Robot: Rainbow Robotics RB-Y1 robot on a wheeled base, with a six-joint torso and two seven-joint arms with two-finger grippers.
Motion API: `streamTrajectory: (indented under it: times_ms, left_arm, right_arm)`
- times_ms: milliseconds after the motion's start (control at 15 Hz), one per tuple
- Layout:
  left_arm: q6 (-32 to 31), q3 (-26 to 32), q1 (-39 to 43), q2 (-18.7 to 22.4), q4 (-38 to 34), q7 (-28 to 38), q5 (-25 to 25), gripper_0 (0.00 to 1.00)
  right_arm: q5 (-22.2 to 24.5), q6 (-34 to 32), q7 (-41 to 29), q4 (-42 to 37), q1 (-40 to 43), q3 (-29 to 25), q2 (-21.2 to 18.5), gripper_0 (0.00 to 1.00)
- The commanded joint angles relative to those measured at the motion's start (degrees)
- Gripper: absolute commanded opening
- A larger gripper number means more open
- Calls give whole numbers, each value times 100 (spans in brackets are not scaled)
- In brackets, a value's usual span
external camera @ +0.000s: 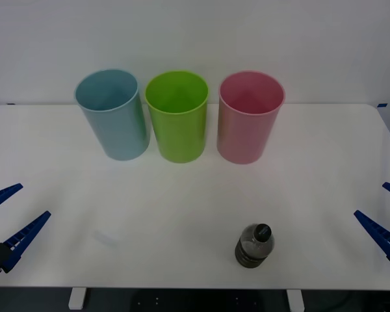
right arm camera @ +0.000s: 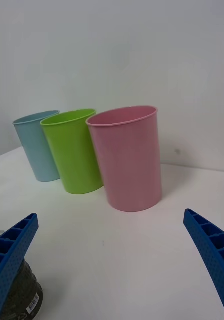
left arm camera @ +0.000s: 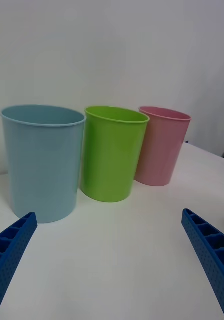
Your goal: Grasp the object on the table and drop it into the matching bin: aluminum can to the light blue bin, PET bottle to the pink bin.
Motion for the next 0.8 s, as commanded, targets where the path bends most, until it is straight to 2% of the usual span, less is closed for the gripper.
streamTrajectory:
  times_ms: [67, 200, 800]
  left_arm:
    - [0, 0, 0, 0, 0, 0, 0, 100]
    - [0, 0, 0, 0, 0, 0, 0, 100]
    - [0, 0, 0, 0, 0, 0, 0, 100]
  right_arm:
    - [0, 0, 0, 0, 0, 0, 0, 100]
    - [20, -5, -9, 61, 100, -41, 24, 100]
    - [-68, -286, 211, -1, 417, 346, -636, 100]
